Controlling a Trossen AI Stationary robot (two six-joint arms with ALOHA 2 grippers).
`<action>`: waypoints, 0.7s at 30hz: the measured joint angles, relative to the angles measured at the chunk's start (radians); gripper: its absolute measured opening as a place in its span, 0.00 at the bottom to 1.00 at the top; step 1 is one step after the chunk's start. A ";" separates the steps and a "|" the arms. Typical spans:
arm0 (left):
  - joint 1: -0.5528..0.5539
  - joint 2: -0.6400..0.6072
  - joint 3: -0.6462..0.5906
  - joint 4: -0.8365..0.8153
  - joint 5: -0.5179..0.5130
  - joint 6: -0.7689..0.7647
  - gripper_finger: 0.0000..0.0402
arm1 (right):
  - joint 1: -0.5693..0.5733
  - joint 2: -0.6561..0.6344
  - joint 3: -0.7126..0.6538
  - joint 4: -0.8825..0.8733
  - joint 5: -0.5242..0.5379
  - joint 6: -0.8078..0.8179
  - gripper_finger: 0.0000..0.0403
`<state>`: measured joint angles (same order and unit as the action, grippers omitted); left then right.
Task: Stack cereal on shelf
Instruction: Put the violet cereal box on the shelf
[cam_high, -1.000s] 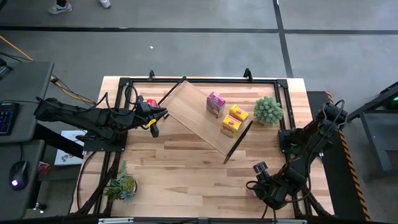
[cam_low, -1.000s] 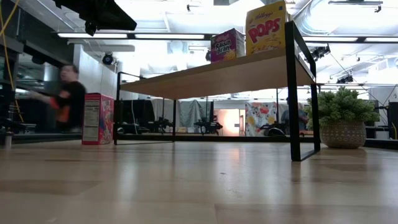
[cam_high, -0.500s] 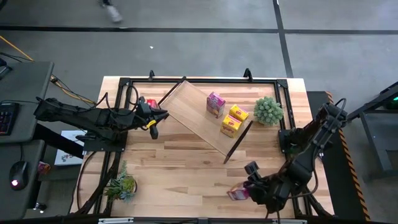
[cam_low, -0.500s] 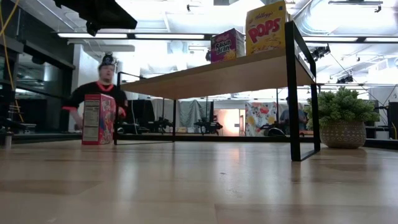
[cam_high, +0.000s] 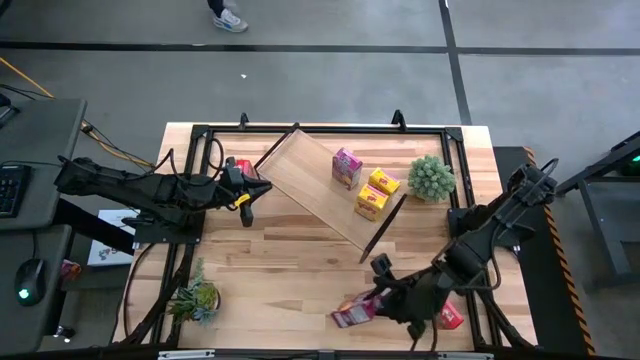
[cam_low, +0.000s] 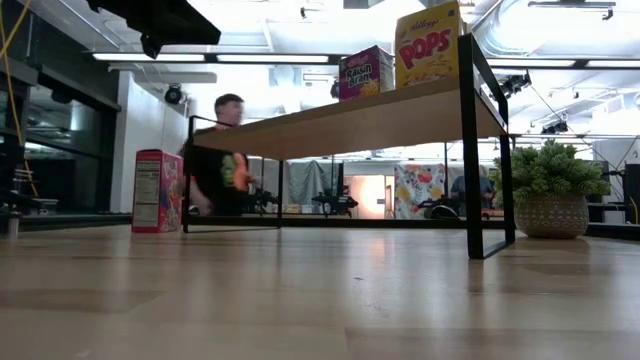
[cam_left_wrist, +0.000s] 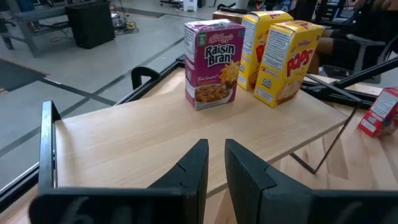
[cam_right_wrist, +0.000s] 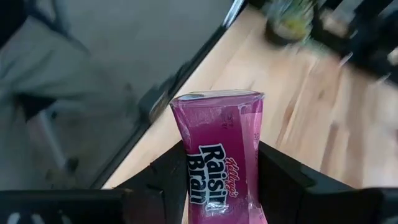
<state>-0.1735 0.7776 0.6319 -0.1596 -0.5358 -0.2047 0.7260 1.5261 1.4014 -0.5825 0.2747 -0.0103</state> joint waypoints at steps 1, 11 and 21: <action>0.000 0.000 0.000 0.000 0.000 0.008 0.12 | -0.012 0.000 0.000 0.036 0.005 -0.019 0.38; 0.000 0.000 0.000 -0.065 0.092 0.079 0.12 | -0.193 0.000 0.000 0.325 0.007 -0.133 0.38; 0.000 0.000 0.000 -0.069 0.094 0.077 0.12 | -0.305 0.005 0.000 0.451 0.009 -0.210 0.38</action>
<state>-0.1736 0.7780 0.6323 -0.2287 -0.4416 -0.1280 0.4213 1.5310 1.4014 -0.1317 0.2838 -0.2201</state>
